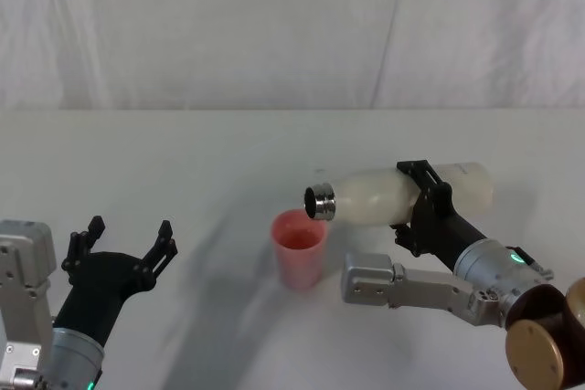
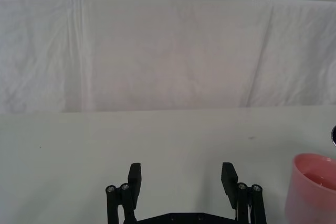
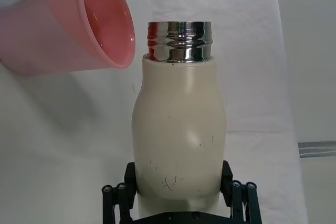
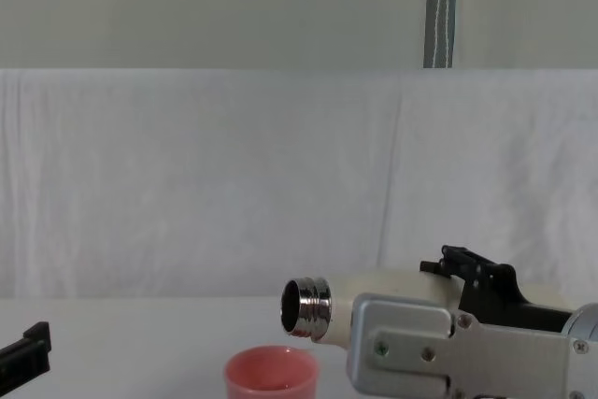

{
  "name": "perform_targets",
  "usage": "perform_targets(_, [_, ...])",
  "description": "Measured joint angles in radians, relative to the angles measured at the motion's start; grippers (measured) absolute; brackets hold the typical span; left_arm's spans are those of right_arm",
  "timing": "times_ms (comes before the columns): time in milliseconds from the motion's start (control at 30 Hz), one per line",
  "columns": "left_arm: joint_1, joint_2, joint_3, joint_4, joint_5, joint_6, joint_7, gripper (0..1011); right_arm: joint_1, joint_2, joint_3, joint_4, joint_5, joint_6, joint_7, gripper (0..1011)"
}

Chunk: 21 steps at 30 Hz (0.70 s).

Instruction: Grasp the thermos with one hand and pour water into the cup lid.

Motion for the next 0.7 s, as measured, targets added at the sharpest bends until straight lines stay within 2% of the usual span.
perform_targets(700, [0.000,0.000,0.000,0.000,0.000,0.000,0.000,1001,0.009,0.010,-0.019,-0.012,-0.055,0.012,0.013,950])
